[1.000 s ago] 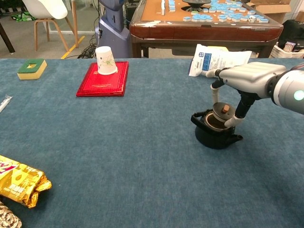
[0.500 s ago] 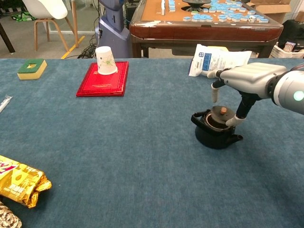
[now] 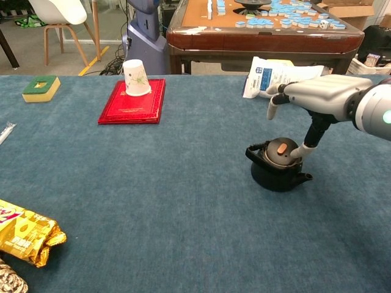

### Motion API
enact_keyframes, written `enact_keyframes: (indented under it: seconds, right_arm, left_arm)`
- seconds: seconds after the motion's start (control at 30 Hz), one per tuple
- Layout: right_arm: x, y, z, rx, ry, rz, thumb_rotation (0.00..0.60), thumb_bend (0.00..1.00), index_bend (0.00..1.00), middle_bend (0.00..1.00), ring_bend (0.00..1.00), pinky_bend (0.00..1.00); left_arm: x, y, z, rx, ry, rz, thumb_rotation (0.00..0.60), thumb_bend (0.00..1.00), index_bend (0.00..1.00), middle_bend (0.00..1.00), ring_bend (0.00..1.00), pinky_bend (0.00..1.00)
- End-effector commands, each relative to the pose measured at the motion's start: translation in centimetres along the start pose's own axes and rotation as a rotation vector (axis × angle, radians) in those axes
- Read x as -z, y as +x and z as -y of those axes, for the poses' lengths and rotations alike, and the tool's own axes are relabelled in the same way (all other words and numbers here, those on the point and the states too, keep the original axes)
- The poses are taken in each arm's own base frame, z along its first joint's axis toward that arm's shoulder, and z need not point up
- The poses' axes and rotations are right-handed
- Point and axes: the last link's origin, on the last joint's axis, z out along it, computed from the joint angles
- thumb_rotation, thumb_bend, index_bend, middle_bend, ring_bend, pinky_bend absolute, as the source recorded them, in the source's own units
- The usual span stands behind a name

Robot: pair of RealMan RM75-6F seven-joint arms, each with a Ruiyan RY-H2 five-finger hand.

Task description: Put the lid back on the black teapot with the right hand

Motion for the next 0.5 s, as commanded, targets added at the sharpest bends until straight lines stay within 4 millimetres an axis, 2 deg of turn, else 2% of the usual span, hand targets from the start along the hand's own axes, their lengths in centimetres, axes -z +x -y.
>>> enact_keyframes:
  seconds: [0.03,0.23,0.33,0.5]
  right_arm:
    - [0.29,0.7,-0.62,-0.022,-0.008,-0.031,0.6,0.16,0.26,0.0,0.0,0.0]
    - [-0.35,0.78,-1.24,-0.035,-0.003,-0.059,0.6,0.16,0.27,0.0,0.0,0.0]
    - [-0.42,0.5,-1.09,-0.032,0.011,-0.054,0.6,0.16,0.38,0.0,0.0,0.0]
    - [0.01,0.4,-0.97,-0.026,0.015,-0.028,0.6,0.17,0.46,0.0,0.0,0.0]
  left_arm:
    - [-0.02,-0.02,-0.02,0.001,0.0,0.0,0.6,0.3,0.0,0.0,0.0,0.0]
    - [-0.1,-0.23,-0.1,0.001,-0.004,0.004,0.6,0.3,0.0,0.0,0.0,0.0]
    - [-0.19,-0.33,0.04,-0.008,0.002,0.007,0.6,0.3,0.0,0.0,0.0,0.0]
    - [-0.29,-0.31,0.05,-0.007,0.005,0.004,0.6,0.3,0.0,0.0,0.0,0.0]
